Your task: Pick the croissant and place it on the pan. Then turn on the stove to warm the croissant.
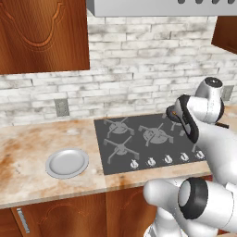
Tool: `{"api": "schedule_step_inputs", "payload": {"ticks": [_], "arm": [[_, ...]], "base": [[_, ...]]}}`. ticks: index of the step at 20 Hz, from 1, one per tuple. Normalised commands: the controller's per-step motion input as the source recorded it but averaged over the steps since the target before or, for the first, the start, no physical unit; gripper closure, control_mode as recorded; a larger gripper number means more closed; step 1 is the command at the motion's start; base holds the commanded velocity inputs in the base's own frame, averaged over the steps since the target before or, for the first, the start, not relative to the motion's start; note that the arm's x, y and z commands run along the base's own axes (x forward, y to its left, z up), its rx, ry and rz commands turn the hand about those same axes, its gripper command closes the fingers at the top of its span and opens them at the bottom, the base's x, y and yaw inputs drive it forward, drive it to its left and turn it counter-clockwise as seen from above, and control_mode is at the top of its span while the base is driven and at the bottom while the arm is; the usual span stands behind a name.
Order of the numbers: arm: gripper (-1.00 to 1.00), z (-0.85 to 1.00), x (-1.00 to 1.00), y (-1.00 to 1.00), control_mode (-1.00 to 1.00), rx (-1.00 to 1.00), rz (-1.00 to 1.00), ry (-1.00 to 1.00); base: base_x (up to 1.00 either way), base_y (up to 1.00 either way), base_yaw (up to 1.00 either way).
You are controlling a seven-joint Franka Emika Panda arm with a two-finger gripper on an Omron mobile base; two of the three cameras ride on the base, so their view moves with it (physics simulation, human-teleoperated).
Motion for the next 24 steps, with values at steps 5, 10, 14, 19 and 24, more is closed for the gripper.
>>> {"api": "schedule_step_inputs", "payload": {"ticks": [5,10,14,19,24], "arm": [[-1.00,0.00,-0.09,0.00,-1.00,0.00,0.04,0.13],[-1.00,0.00,-0.03,0.00,-1.00,0.00,0.09,0.21],[-1.00,-0.08,-0.03,0.00,-1.00,0.00,0.09,0.22],[-1.00,-0.24,-0.06,0.00,-1.00,0.04,0.10,0.12],[-1.00,-0.31,-0.19,0.00,-1.00,0.05,0.12,0.00]], "base": [[0.00,0.00,0.00],[0.00,0.00,0.00],[0.00,0.00,0.00],[0.00,0.00,0.00],[0.00,0.00,0.00]]}}
